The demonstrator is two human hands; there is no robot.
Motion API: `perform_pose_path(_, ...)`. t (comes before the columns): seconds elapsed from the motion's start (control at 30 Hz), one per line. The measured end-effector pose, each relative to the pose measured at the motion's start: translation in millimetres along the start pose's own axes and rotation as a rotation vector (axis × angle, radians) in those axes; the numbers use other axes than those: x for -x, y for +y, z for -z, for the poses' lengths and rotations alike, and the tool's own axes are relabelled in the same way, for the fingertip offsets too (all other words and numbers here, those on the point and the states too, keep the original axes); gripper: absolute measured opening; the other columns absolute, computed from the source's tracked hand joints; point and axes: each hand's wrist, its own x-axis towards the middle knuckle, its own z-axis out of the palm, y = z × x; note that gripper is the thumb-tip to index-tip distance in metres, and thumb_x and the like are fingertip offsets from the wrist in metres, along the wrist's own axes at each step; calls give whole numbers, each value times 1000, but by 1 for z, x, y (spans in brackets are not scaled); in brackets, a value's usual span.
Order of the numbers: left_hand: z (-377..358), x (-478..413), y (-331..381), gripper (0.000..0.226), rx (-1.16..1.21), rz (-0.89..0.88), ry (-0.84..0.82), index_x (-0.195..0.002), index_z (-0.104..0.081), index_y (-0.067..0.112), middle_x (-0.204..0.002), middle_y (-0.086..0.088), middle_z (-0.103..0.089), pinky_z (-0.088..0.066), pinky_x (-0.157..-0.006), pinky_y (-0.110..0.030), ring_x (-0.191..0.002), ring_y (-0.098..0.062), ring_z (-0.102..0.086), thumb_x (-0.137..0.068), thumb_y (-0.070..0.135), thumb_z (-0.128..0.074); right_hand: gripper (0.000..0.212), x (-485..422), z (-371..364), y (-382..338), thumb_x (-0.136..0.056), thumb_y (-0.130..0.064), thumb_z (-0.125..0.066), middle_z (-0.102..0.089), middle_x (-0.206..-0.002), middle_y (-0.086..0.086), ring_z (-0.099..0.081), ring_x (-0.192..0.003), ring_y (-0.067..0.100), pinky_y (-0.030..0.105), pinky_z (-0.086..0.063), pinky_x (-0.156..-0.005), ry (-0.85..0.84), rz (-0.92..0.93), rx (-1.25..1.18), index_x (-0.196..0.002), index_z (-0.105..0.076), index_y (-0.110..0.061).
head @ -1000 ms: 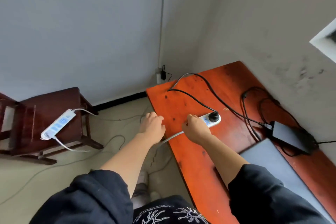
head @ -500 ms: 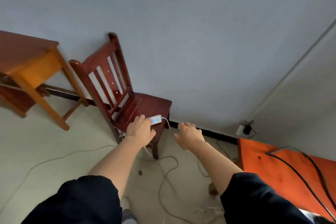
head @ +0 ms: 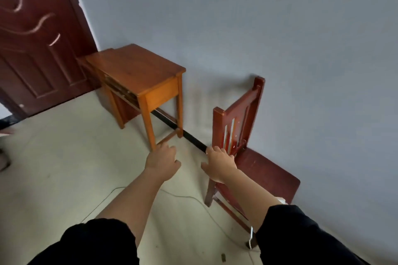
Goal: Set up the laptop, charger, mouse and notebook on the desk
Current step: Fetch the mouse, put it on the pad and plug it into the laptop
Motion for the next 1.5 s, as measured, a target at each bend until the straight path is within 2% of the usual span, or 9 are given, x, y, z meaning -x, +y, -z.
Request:
perform_pose_path(0.2,40,-79,-112,29,42,139,58,-112,-59,17,-116,-6,-54,-48,-84,-36,-108,-23,-50,-89,34,-54,49,-127,15,-101,-91,-36,-51,-47,-136,8,-44,-124,29,52,-38,-102,0,163,47,-134,-41,-16)
perform_pose_path(0.33,62,-149,-180,28,57,201,100,-113,-58,18,-116,-5,-54,-46,-83,-33,-109,-20,-49,-90,33,-52,35,-220,27,-163,-90,-36,-55,-52,-124,6,-48,-116,28,49,-40,-97,-9,215,59,-119,-49,-16)
perform_pose_path(0.5,89,-241,-265,30,83,276,138,-115,-56,17,-118,-4,-53,-44,-85,-34,-110,-21,-48,-90,33,-49,41,-341,45,-239,-93,-33,-48,-49,-126,9,-44,-120,32,54,-37,-100,-17,342,171,-128,-42,-13)
perform_pose_path(0.8,144,-382,-413,31,181,394,204,-112,-57,19,-112,-3,-54,-44,-77,-33,-105,-21,-49,-86,36,-53,41,-511,68,-384,-92,-35,-48,-49,-123,5,-45,-114,28,48,-39,-95,-26,468,209,-128,-42,-16)
perform_pose_path(0.93,165,-442,-481,31,172,382,213,-113,-57,19,-113,-4,-53,-46,-80,-35,-107,-22,-49,-86,33,-52,35,-581,66,-444,-92,-28,-49,-51,-122,5,-46,-112,28,49,-40,-96,-32,465,213,-125,-45,-18)
perform_pose_path(1.03,183,-499,-562,34,109,333,195,-115,-56,16,-116,-5,-52,-43,-82,-37,-110,-24,-47,-86,31,-51,37,-652,61,-506,-91,-29,-51,-51,-123,5,-46,-113,28,48,-38,-93,-15,442,209,-126,-45,-18)
perform_pose_path(1.2,206,-571,-680,33,77,311,127,-115,-55,15,-117,-5,-51,-45,-87,-38,-114,-24,-46,-86,32,-51,32,-746,59,-602,-94,-29,-40,-49,-125,8,-44,-116,31,50,-39,-95,-14,347,107,-123,-45,-16)
perform_pose_path(1.37,216,-638,-750,32,139,305,37,-115,-55,17,-115,-4,-50,-47,-86,-38,-112,-22,-47,-86,32,-51,39,-816,57,-663,-94,-26,-41,-49,-130,5,-44,-119,27,47,-38,-97,-33,270,55,-133,-41,-19)
perform_pose_path(1.5,219,-717,-793,30,163,216,13,-114,-56,17,-113,-4,-51,-47,-81,-35,-107,-21,-48,-87,30,-51,36,-884,56,-685,-94,-29,-45,-50,-127,6,-46,-116,28,46,-40,-96,-35,171,50,-128,-44,-17)
